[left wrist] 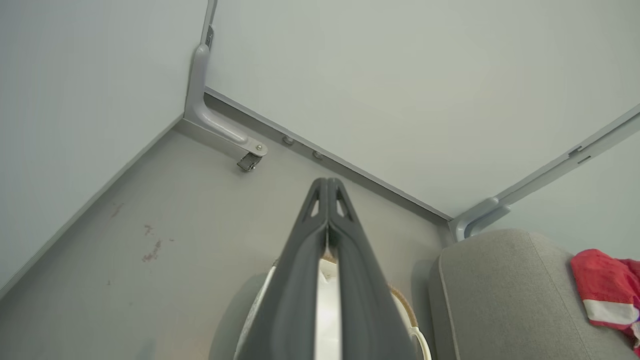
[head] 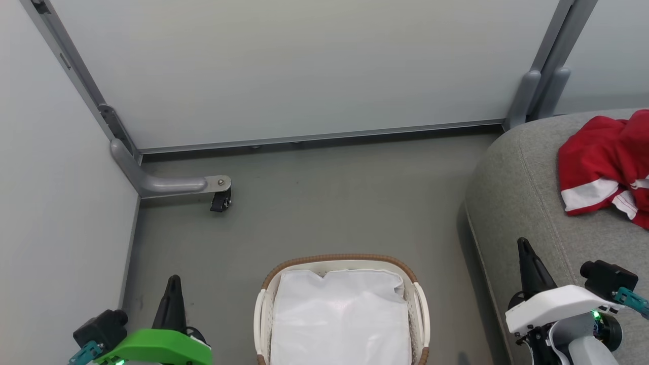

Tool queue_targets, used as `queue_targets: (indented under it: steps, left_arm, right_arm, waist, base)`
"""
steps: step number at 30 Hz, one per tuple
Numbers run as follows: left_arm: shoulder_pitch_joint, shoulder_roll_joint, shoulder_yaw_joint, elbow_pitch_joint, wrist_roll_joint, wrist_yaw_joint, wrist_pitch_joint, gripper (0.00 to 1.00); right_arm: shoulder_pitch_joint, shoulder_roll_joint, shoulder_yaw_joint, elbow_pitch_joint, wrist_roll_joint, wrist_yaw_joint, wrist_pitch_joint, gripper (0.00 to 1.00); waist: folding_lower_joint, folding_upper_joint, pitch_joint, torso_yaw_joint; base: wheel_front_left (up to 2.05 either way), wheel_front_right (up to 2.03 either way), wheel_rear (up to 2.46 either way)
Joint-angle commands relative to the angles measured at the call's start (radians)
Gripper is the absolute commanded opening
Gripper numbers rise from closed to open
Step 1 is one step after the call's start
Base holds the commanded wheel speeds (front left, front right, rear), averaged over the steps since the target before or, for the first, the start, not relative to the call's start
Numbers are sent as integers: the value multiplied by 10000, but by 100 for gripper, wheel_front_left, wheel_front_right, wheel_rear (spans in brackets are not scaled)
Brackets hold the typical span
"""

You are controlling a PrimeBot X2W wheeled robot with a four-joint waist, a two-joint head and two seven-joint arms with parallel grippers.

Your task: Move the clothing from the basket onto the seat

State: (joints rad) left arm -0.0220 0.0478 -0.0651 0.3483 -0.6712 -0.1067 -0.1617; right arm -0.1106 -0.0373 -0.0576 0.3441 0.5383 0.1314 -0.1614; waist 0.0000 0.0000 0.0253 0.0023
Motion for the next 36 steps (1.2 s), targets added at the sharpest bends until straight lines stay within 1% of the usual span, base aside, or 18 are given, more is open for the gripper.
queue_targets:
  steps: [1,18,36]
  left_arm:
    - [-278,19,105,-207,-363,-62,81,0]
    - [-450,24,519,-417,-2528,-104,723,0]
    - [-587,29,881,-594,-4434,-155,1290,0]
  right_arm:
    - [-80,-63,-52,-207,434,-2,88,0]
    - [-57,-87,-176,-413,2893,-4,727,0]
    - [-36,-107,-287,-590,5063,-6,1286,0]
  waist:
    - [0,0,-3,0]
    - [0,0,-39,-4]
    - [0,0,-77,-8]
  base:
    - [0,0,0]
    - [0,0,0]
    - [0,0,0]
